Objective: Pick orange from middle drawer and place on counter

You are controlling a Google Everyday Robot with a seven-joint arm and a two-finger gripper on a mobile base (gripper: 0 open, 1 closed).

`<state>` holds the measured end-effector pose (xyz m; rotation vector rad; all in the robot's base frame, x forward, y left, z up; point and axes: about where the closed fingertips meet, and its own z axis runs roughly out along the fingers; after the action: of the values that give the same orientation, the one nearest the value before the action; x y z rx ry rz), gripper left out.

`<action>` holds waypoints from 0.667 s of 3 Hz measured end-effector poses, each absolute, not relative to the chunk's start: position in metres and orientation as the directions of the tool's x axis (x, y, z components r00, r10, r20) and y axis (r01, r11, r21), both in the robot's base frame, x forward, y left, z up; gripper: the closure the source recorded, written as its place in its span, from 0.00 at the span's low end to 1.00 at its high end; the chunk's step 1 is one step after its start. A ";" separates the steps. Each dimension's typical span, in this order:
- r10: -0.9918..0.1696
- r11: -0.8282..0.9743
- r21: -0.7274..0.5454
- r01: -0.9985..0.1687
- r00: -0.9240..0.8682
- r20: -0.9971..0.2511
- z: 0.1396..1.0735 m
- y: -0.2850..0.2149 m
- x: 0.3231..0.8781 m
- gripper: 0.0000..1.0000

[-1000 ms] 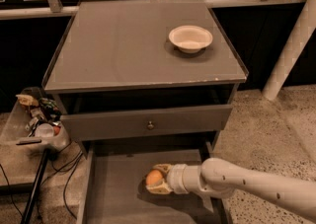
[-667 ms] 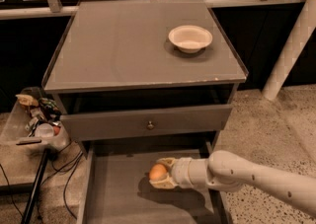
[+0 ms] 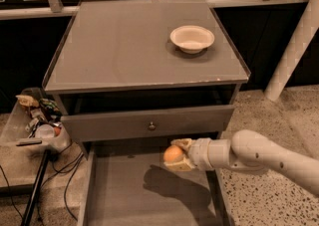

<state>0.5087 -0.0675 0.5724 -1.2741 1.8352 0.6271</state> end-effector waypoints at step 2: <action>-0.580 0.361 -0.117 -0.925 -0.125 -0.805 0.645 -0.083 0.517 1.00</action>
Offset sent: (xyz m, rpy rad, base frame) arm 0.0134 -0.0211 0.1164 -0.0974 -0.0973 0.0103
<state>0.5169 -0.0826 0.6450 -1.3211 1.8152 0.5384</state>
